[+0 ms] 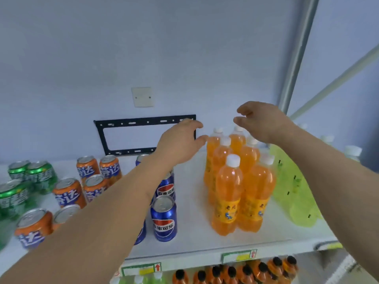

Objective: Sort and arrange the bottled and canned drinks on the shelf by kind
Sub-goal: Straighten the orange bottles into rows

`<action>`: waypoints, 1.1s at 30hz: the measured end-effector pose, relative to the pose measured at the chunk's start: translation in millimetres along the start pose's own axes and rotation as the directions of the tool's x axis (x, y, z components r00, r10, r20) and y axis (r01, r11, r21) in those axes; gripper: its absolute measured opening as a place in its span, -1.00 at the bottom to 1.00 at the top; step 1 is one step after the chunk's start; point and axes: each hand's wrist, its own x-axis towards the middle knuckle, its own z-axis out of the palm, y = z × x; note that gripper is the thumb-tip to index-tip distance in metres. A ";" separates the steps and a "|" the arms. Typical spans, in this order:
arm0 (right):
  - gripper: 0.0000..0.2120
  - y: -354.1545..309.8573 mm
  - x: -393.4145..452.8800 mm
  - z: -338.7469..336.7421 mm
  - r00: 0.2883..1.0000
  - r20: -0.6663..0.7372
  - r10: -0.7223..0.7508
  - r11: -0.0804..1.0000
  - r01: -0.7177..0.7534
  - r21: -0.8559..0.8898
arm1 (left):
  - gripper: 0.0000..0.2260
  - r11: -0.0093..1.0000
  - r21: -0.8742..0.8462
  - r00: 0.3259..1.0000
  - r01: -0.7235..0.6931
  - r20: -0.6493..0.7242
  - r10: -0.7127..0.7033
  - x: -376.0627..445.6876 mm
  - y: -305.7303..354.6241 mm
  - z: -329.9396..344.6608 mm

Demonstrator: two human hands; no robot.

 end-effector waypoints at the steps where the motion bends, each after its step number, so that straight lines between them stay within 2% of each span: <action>1: -0.57 14.6 12.7 3.8 1.000 0.025 0.018 1.000 -0.018 0.010 | -0.53 0.997 -0.063 0.999 0.047 0.011 -0.046 14.9 5.0 9.2; 4: -0.50 54.1 45.7 24.3 0.988 0.145 0.050 0.997 -0.057 0.046 | -0.48 0.964 -0.202 0.984 0.173 0.078 -0.160 52.3 17.1 36.5; 9: -0.42 88.5 86.9 53.2 0.949 0.306 0.082 0.976 -0.138 0.167 | -0.41 0.903 -0.294 0.944 0.314 0.195 -0.265 92.3 25.0 68.5; 13: -0.46 98.5 107.0 62.9 0.941 0.338 -0.007 0.994 -0.029 0.102 | -0.52 0.946 -0.176 0.938 0.273 0.268 -0.221 110.0 23.9 77.4; 18: -0.53 103.5 120.1 70.6 0.932 0.356 -0.065 0.997 0.046 0.062 | -0.60 0.977 -0.006 0.947 0.214 0.248 -0.205 122.1 24.0 78.1; 26: -0.65 106.5 128.0 73.2 0.936 0.333 -0.115 0.992 0.091 0.088 | -0.63 0.976 0.053 0.966 0.212 0.141 -0.218 131.3 17.1 82.7; 33: -0.68 111.7 128.7 67.6 0.922 0.368 -0.117 0.990 0.077 0.122 | -0.62 0.985 0.038 0.972 0.168 0.159 -0.172 140.1 25.5 86.0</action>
